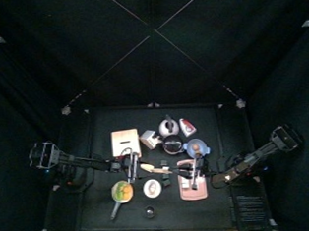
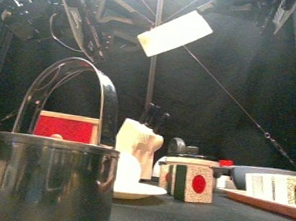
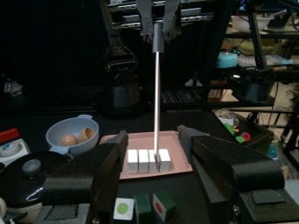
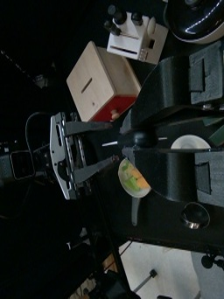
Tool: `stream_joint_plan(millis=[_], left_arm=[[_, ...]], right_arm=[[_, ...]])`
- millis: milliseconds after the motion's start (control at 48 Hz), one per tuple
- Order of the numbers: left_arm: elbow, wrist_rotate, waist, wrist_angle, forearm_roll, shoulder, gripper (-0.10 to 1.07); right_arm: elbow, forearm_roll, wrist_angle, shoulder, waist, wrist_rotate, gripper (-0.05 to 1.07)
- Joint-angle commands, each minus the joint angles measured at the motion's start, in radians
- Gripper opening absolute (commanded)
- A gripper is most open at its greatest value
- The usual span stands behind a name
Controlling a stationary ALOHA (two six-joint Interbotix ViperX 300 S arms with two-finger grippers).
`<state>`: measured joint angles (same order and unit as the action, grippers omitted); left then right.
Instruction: Grab cleaver with other hand
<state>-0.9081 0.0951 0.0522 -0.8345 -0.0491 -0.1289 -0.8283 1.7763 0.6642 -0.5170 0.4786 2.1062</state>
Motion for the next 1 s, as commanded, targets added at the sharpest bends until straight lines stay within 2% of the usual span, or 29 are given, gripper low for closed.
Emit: stream_joint_plan(millis=[0, 104, 354, 750, 979], left_arm=[[0.021, 0.002, 0.000, -0.011, -0.002, -0.003, 0.86], [0.021, 0.002, 0.000, -0.011, -0.008, -0.003, 0.82], [0.023, 0.002, 0.000, -0.023, -0.029, -0.003, 0.61], [0.025, 0.002, 0.000, -0.069, -0.034, 0.014, 0.36], [0.025, -0.008, 0.000, -0.084, -0.037, 0.028, 0.32]], right_arm=[[0.006, 0.014, 0.005, -0.025, -0.002, 0.000, 0.38], [0.002, 0.021, 0.005, -0.032, 0.000, 0.002, 0.38], [-0.005, 0.025, 0.005, -0.034, 0.000, 0.002, 0.38], [-0.015, 0.000, 0.005, -0.034, 0.000, 0.003, 0.38], [-0.023, -0.023, -0.017, -0.034, -0.002, 0.003, 0.39]])
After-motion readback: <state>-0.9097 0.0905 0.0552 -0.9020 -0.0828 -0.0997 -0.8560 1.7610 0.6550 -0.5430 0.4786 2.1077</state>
